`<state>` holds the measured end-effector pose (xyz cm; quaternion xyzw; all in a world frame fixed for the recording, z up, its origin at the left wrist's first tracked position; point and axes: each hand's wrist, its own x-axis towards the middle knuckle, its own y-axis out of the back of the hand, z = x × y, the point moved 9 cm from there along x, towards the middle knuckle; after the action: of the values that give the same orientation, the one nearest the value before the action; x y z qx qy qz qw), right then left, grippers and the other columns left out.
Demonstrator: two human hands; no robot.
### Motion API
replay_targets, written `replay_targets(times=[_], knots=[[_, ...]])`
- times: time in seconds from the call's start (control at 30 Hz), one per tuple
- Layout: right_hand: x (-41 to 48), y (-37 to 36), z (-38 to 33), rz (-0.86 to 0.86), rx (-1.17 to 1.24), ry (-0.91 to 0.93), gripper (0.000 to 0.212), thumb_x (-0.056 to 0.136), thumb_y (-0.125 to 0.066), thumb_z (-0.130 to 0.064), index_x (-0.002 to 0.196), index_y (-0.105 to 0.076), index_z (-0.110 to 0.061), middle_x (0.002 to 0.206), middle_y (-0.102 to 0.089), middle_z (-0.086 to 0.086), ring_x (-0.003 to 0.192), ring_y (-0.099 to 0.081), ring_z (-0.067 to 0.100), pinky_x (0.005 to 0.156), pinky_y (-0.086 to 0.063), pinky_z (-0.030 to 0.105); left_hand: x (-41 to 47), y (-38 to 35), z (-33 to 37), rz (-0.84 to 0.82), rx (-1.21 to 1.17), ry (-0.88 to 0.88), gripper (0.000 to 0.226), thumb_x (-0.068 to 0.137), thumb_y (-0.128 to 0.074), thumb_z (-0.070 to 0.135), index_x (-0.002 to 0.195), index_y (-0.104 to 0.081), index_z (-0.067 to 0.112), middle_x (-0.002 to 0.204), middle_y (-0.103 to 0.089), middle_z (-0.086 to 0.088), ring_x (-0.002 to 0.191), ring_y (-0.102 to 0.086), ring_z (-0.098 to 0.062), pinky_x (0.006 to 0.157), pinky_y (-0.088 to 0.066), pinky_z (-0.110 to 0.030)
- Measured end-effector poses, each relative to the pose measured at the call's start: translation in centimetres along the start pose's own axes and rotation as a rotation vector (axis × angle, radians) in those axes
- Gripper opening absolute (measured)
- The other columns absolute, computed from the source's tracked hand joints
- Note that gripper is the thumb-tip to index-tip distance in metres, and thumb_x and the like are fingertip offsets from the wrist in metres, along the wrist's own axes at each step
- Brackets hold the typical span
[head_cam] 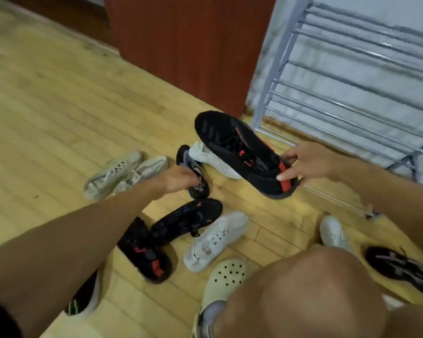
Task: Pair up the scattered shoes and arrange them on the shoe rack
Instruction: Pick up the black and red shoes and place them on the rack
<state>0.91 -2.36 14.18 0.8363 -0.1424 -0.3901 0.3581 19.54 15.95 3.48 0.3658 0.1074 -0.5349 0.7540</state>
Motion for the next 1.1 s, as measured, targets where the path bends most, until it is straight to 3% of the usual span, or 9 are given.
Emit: replay_targets(times=[0.17, 0.23, 0.37, 0.43, 0.53, 0.67, 0.77, 0.93, 1.1], knots=[[3.0, -7.5, -7.0, -0.056, 0.037, -0.02, 0.036, 0.078, -0.078, -0.022, 0.109, -0.069, -0.005, 0.103, -0.074, 0.015, 0.087, -0.073, 0.031, 0.08, -0.06, 0.042, -3.1, 4.1, -10.4, 0.125, -0.124, 0.228, 0.032, 0.092, -0.054, 0.023, 0.117, -0.062, 0.005, 0.108, -0.062, -0.008, 0.098, -0.061, -0.024, 0.079, -0.049, -0.028], [4.3, -11.5, -8.0, -0.099, 0.12, -0.06, 0.035, 0.079, -0.077, -0.016, 0.109, -0.067, -0.001, 0.103, -0.071, 0.016, 0.088, -0.071, 0.031, 0.073, -0.061, 0.04, -4.2, 4.0, -14.9, 0.162, -0.176, 0.326, 0.028, 0.09, -0.056, 0.023, 0.11, -0.063, 0.005, 0.104, -0.063, -0.008, 0.095, -0.062, -0.024, 0.081, -0.051, -0.03], [5.9, -19.6, -7.9, -0.184, 0.239, -0.133, 0.034, 0.082, -0.075, -0.013, 0.114, -0.065, -0.006, 0.107, -0.067, 0.01, 0.096, -0.066, 0.027, 0.077, -0.059, 0.038, -5.4, 1.1, -21.8, 0.185, -0.354, 0.54, 0.012, 0.094, -0.046, 0.011, 0.087, -0.053, 0.006, 0.084, -0.051, -0.011, 0.063, -0.049, -0.017, 0.055, -0.035, -0.025], [6.6, -23.0, -6.8, -0.211, 0.263, -0.163, 0.041, 0.083, -0.073, -0.014, 0.122, -0.062, -0.01, 0.114, -0.067, 0.009, 0.103, -0.065, 0.027, 0.084, -0.059, 0.041, -5.6, -0.1, -24.4, 0.265, -0.411, 0.632, 0.012, 0.091, -0.048, 0.016, 0.095, -0.053, 0.006, 0.084, -0.053, -0.011, 0.069, -0.051, -0.021, 0.063, -0.036, -0.031], [7.5, -25.7, -5.3, -0.195, 0.239, -0.153, 0.059, 0.082, -0.073, -0.017, 0.136, -0.052, -0.018, 0.126, -0.063, 0.009, 0.111, -0.062, 0.03, 0.082, -0.059, 0.043, -6.2, -2.5, -27.6, 0.392, -0.535, 0.749, 0.037, 0.09, -0.051, 0.022, 0.123, -0.048, 0.007, 0.11, -0.055, -0.012, 0.094, -0.051, -0.028, 0.075, -0.038, -0.036], [8.5, -28.0, -3.3, -0.259, 0.14, -0.218, 0.065, 0.085, -0.069, -0.02, 0.143, -0.04, -0.018, 0.135, -0.056, 0.011, 0.123, -0.054, 0.032, 0.099, -0.048, 0.043, -6.3, -8.3, -29.8, 0.312, -0.753, 0.899, 0.032, 0.092, -0.051, 0.026, 0.118, -0.049, 0.007, 0.109, -0.052, -0.01, 0.089, -0.05, -0.027, 0.081, -0.036, -0.038], [8.3, -30.4, -1.8, -0.382, 0.198, -0.333, 0.05, 0.089, -0.064, -0.019, 0.134, -0.046, -0.004, 0.128, -0.059, 0.019, 0.114, -0.059, 0.036, 0.097, -0.05, 0.048, -5.9, -10.1, -30.6, 0.416, -0.807, 0.911, 0.034, 0.093, -0.046, 0.01, 0.124, -0.049, -0.003, 0.104, -0.054, -0.013, 0.082, -0.053, -0.026, 0.07, -0.042, -0.035], [8.0, -31.6, -0.8, -0.451, 0.171, -0.335, 0.039, 0.089, -0.065, -0.014, 0.125, -0.052, -0.006, 0.121, -0.062, 0.018, 0.107, -0.063, 0.035, 0.091, -0.055, 0.045, -6.3, -11.3, -31.1, 0.472, -0.863, 0.928, 0.034, 0.09, -0.042, -0.004, 0.123, -0.047, 0.0, 0.11, -0.053, -0.015, 0.1, -0.052, -0.031, 0.08, -0.048, -0.04], [8.7, -28.0, -1.5, -0.357, 0.018, -0.226, 0.036, 0.08, -0.073, -0.015, 0.114, -0.064, -0.005, 0.11, -0.069, 0.016, 0.103, -0.066, 0.032, 0.091, -0.054, 0.042, -7.2, -9.8, -31.1, 0.391, -0.81, 0.871, 0.026, 0.077, -0.054, -0.02, 0.097, -0.054, -0.003, 0.114, -0.058, -0.022, 0.1, -0.057, -0.031, 0.069, -0.055, -0.04]])
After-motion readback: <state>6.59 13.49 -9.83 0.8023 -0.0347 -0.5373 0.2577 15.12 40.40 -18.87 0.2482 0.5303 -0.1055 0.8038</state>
